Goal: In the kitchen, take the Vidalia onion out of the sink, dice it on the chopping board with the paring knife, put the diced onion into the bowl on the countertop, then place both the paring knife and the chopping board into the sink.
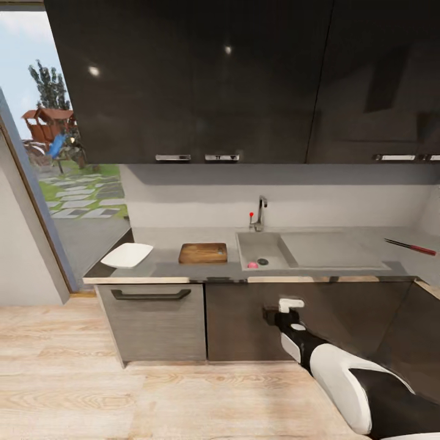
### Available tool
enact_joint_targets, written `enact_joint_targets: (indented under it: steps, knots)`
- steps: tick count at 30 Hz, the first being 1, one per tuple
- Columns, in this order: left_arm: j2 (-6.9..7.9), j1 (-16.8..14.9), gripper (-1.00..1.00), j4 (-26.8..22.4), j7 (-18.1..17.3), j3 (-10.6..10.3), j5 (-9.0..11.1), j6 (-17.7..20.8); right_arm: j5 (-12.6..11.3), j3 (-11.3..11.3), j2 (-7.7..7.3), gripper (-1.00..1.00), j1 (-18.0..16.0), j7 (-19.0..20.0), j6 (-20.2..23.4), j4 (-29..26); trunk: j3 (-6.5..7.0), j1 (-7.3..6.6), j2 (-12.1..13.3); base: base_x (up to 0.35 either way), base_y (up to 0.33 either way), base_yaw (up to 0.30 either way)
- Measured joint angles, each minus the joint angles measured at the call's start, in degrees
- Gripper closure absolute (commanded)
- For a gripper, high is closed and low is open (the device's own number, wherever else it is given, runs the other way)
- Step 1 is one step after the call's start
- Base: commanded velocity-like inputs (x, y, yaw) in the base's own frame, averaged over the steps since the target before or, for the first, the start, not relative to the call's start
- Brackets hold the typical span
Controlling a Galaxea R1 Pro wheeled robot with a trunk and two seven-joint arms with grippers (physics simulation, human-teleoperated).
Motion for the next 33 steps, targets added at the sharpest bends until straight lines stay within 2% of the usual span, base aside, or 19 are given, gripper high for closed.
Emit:
enact_joint_targets:
  steps: [1,3,10,13,15,18,20,21,22,23,24,25,26,27,28,30,33]
  knots:
    - [-0.05,0.0,-1.0,-0.37,-0.02,0.0,-0.03,0.0,-0.01,-0.05,0.0,-1.0,2.16,0.0,-2.26,0.02,-0.01,0.0,0.0,-0.002,0.0,0.0]
    - [-0.23,-0.01,-1.0,-2.98,-0.03,0.03,-0.11,0.09,0.03,-0.05,-0.06,-1.0,9.48,0.02,-8.32,0.03,0.0,0.0,0.01,0.0,0.0,0.0]
    - [-0.17,-0.01,-1.0,-8.36,0.1,0.06,-0.13,0.38,0.12,-0.08,-0.72,-1.0,22.12,0.1,-18.2,0.06,0.0,0.0,0.0,0.0,0.0,0.0]
    - [-0.16,-0.07,-1.0,-10.48,0.22,0.08,-0.13,0.53,0.12,-0.17,-1.14,-1.0,29.31,0.72,-27.72,0.13,-0.01,0.0,0.0,0.0,0.0,0.0]
    - [-0.19,-0.08,-1.0,-12.34,0.28,0.07,-0.13,0.68,0.14,-0.2,-1.4,-1.0,32.33,1.81,-32.34,0.16,0.0,0.0,0.0,0.0,0.0,0.0]
    - [-0.35,-0.09,-1.0,-16.56,0.38,0.05,-0.13,2.09,0.18,-0.03,-1.85,-1.0,35.44,3.82,-36.55,0.14,0.01,0.0,0.0,0.0,0.0,0.0]
    - [-0.54,-0.09,-1.0,-22.64,0.46,0.08,-0.14,7.37,0.18,0.04,-2.41,-1.0,36.87,5.76,-38.33,0.13,0.01,0.0,0.0,0.0,0.0,0.0]
    - [-1.23,-0.1,-1.0,-29.81,0.57,0.06,-0.19,16.47,0.15,0.04,-2.87,-1.0,37.46,6.81,-39.05,0.13,0.01,0.01,0.0,0.0,0.0,0.0]
    - [-1.77,-0.13,-1.0,-35.44,0.75,0.02,-0.24,21.28,0.16,0.04,-3.04,-1.0,37.62,7.11,-39.24,0.13,0.02,0.0,0.0,0.0,0.0,0.0]
    - [-2.08,-0.1,-1.0,-38.04,0.9,0.0,-0.27,23.87,0.17,0.04,-3.1,-1.0,37.68,7.2,-39.31,0.13,0.01,0.0,0.0,0.0,0.0,0.0]
    - [-2.66,-0.13,-1.0,-42.71,1.23,-0.05,-0.36,28.46,0.17,0.02,-3.17,-1.0,37.75,7.3,-39.4,0.13,0.02,0.0,0.0,0.0,0.0,0.0]
    - [-2.95,-0.13,-1.0,-45.25,1.4,-0.14,-0.44,30.69,0.18,0.03,-3.2,-1.0,37.78,7.34,-39.43,0.13,0.01,0.0,0.0,0.0,0.0,0.0]
    - [-3.49,-0.15,-1.0,-49.66,1.66,-0.61,-0.64,34.5,0.17,0.02,-3.23,-1.0,37.82,7.38,-39.48,0.12,0.02,0.0,0.01,0.0,0.0,0.0]
    - [-3.78,-0.15,-1.0,-52.06,1.78,-0.95,-0.75,36.34,0.18,0.02,-3.25,-1.0,37.84,7.4,-39.49,0.12,0.01,0.0,0.0,0.0,0.0,0.0]
    - [-4.36,-0.17,-1.0,-56.23,1.94,-1.94,-1.01,39.59,0.17,0.01,-3.27,-1.0,37.85,7.43,-39.52,0.09,0.02,0.0,0.0,0.0,0.0,0.0]
    - [-4.96,-0.21,-1.0,-60.53,2.07,-3.27,-1.38,42.88,0.17,0.0,-3.28,-1.0,37.87,7.44,-39.53,0.07,0.01,0.0,0.0,0.0,0.0,0.0]
    - [-5.95,-0.71,-1.0,-70.07,2.54,-6.2,-2.61,51.15,0.18,0.01,-3.28,-1.0,37.88,7.42,-39.55,0.04,0.02,0.0,0.01,0.0,0.0,0.0]
